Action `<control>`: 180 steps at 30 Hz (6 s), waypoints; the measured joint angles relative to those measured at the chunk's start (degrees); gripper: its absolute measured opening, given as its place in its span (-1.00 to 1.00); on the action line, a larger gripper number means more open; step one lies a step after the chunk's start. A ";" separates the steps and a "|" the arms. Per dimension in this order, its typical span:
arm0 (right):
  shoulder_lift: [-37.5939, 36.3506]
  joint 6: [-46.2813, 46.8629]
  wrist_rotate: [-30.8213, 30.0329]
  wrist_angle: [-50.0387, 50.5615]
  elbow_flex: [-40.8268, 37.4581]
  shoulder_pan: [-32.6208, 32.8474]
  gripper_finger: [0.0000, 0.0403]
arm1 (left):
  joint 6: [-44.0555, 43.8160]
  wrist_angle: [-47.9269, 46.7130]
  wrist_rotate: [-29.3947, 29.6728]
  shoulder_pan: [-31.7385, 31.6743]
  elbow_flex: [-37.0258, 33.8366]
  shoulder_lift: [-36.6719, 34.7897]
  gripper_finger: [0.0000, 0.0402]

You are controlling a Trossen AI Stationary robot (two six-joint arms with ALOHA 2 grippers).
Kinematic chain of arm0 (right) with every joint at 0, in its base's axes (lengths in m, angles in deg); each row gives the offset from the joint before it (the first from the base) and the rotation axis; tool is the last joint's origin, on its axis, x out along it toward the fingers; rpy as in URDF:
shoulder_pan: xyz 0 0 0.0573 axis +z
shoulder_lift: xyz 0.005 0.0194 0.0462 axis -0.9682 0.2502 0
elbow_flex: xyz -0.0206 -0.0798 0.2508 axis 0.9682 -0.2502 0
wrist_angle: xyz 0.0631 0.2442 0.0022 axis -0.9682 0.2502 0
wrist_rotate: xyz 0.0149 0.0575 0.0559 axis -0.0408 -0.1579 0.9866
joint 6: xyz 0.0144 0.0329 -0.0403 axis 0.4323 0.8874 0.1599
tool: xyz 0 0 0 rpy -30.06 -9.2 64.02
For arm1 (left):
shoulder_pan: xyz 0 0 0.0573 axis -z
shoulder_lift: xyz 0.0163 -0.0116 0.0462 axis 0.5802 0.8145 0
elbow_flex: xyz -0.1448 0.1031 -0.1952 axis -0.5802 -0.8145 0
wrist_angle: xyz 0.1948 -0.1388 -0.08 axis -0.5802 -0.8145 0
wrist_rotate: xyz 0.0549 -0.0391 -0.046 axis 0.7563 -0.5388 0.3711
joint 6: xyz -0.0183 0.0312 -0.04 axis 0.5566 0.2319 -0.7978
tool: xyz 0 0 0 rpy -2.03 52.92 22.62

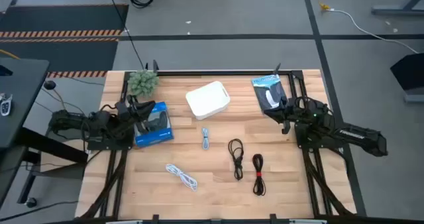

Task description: Pick and place USB-C Cables

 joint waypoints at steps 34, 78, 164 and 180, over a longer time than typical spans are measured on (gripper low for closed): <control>0.00 0.00 -0.02 0.00 0.00 0.01 -0.85 | 0.01 0.00 -0.01 0.01 0.01 -0.01 -0.78; 0.00 36.57 -23.76 -21.41 0.00 0.00 -0.85 | 0.00 -0.02 -0.01 0.00 0.01 0.00 -0.78; 20.31 23.64 8.19 17.06 37.34 -26.22 -0.97 | 0.00 -0.02 -0.01 0.01 -0.01 -0.02 -0.78; 21.67 17.52 -3.23 14.54 44.76 -17.38 -0.98 | 0.01 -0.02 -0.01 0.01 0.01 -0.02 -0.78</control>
